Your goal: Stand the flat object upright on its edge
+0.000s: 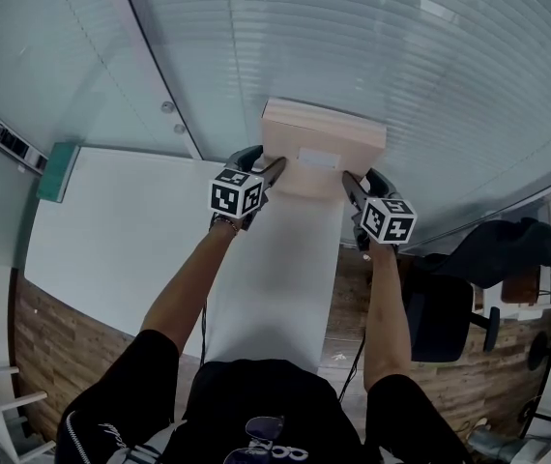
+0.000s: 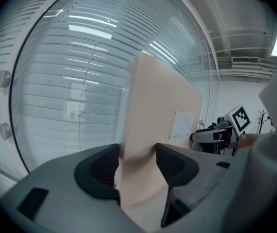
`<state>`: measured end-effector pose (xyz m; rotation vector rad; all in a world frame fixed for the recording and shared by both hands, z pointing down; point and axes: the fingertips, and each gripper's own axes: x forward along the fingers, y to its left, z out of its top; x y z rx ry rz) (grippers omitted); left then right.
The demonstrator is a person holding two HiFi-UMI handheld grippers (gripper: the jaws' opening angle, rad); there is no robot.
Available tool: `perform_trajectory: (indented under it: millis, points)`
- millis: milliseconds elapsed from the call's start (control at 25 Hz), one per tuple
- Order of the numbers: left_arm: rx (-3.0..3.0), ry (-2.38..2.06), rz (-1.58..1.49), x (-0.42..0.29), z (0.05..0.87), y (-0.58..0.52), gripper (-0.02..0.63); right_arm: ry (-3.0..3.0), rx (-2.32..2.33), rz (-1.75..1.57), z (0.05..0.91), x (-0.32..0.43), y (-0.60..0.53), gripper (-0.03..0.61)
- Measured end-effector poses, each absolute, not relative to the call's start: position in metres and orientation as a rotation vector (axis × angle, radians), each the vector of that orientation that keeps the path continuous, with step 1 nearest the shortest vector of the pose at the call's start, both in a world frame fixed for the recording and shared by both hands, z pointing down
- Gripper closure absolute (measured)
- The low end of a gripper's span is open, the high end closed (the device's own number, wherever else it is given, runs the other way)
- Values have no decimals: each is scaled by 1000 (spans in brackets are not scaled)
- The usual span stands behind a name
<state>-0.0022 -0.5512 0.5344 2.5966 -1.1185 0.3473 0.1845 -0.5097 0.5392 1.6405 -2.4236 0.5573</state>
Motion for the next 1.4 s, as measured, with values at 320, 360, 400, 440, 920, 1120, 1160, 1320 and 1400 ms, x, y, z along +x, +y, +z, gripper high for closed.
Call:
perform_trajectory:
  millis: [320, 360, 400, 440, 920, 1120, 1160, 1320, 1400]
  points:
    - [2586, -1128, 368, -4, 544, -552, 364, -2411, 1638, 584, 551, 185, -514, 312]
    - [2584, -1129, 370, -5, 546, -552, 364, -2408, 1637, 588, 552, 184, -514, 311]
    - [2582, -1129, 373, -5, 547, -552, 364, -2407, 1635, 591, 554, 183, -514, 312]
    - [2581, -1128, 377, -6, 548, -552, 364, -2407, 1633, 594, 555, 183, -514, 312]
    - [2576, -1100, 395, -3, 557, -553, 364, -2405, 1630, 611, 566, 186, -515, 311]
    - [2573, -1105, 396, -3, 557, -550, 364, -2404, 1620, 623, 567, 186, -512, 311]
    - [2570, -1102, 400, -3, 557, -550, 364, -2404, 1615, 629, 566, 186, -512, 311]
    - [2556, -1103, 406, -7, 557, -546, 365, -2438, 1589, 664, 562, 185, -508, 311]
    - [2549, -1113, 399, -10, 556, -544, 371, -2442, 1588, 661, 557, 185, -505, 311]
